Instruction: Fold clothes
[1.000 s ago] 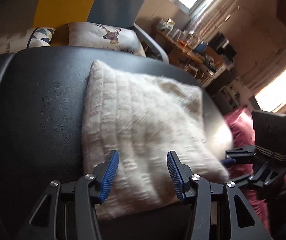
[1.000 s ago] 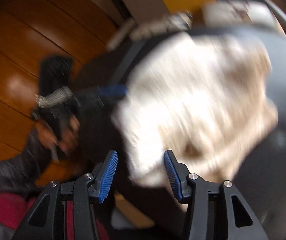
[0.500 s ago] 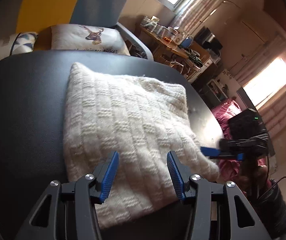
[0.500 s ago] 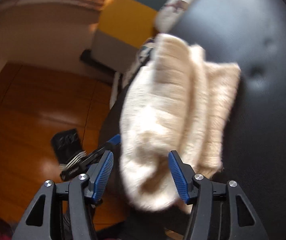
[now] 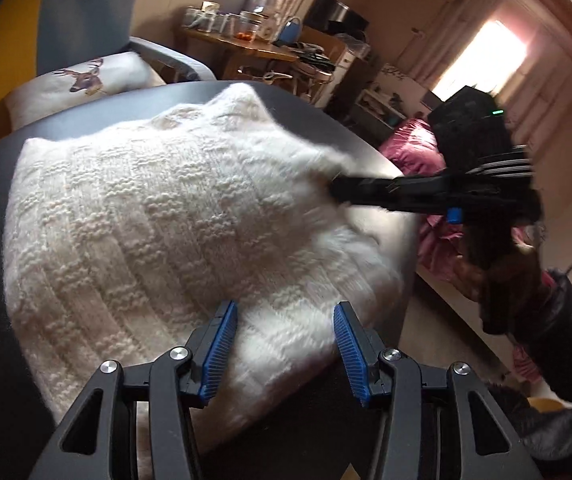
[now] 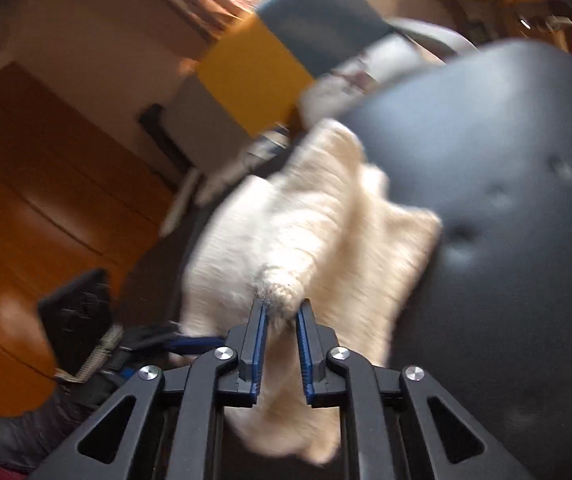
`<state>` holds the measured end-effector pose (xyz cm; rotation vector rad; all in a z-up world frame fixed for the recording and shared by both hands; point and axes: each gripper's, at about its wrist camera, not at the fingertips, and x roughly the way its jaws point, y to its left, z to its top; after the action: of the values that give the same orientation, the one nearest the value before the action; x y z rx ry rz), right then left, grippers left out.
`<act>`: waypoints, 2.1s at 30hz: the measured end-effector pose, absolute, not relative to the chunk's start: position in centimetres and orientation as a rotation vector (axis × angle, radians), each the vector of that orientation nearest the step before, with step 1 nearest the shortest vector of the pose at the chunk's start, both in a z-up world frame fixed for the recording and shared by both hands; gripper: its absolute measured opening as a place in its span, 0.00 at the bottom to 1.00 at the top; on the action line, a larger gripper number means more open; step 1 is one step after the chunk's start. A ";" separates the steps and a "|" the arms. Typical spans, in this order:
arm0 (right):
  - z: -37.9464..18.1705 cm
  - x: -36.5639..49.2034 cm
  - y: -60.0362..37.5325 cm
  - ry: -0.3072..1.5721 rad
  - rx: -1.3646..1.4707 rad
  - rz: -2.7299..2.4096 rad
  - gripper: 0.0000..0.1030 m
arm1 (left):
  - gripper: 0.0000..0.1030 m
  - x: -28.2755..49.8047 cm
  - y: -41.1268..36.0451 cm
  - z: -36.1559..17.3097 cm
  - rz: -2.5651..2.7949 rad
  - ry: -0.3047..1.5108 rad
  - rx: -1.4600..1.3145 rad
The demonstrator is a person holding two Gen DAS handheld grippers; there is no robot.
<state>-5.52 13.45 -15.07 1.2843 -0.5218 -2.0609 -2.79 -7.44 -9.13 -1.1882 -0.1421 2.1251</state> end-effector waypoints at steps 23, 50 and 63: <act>-14.7 -16.6 11.7 -0.838 1.282 -1.932 0.45 | 0.49 -6.2 -2.4 -7.1 2.054 -0.076 -1.150; -14.2 -13.6 16.6 -0.806 1.255 -2.129 0.28 | 0.51 -10.0 -6.6 -5.6 2.131 -0.305 -1.145; -10.7 -14.8 7.2 0.028 1.436 -2.117 0.24 | 0.54 -2.9 1.4 -10.8 1.979 -0.069 -1.191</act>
<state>-14.81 7.21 -10.68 1.4365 0.0282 -2.1169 -2.87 1.45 -10.81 -1.1908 -0.0686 1.9786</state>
